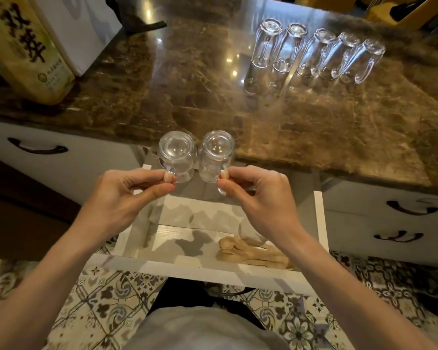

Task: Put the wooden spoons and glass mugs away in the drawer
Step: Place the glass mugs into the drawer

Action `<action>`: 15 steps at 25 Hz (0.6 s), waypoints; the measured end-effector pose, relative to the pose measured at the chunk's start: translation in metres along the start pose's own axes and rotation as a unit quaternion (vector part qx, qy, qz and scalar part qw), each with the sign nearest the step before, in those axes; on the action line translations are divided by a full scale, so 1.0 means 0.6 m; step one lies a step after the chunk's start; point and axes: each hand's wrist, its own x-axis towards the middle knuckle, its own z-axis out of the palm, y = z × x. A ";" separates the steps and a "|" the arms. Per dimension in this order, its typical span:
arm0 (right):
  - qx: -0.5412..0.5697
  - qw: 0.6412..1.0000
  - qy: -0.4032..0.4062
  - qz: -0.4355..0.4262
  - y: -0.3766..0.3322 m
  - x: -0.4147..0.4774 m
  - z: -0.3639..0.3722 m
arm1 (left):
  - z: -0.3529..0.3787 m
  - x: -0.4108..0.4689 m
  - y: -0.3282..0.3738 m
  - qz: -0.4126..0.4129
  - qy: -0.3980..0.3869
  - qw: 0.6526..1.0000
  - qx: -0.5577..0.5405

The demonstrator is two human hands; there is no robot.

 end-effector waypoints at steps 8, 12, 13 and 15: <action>-0.048 0.992 -0.084 0.078 0.109 -0.016 0.055 | 0.029 0.030 -0.076 -0.090 -0.089 0.986 0.109; -0.026 0.982 -0.104 0.155 0.152 -0.009 0.091 | 0.060 0.049 -0.120 -0.141 -0.093 0.974 0.150; -0.027 0.980 -0.102 0.168 0.161 -0.006 0.099 | 0.068 0.053 -0.133 -0.150 -0.088 0.973 0.151; -0.042 0.978 -0.095 0.179 0.176 0.000 0.114 | 0.082 0.063 -0.158 -0.167 -0.081 0.972 0.142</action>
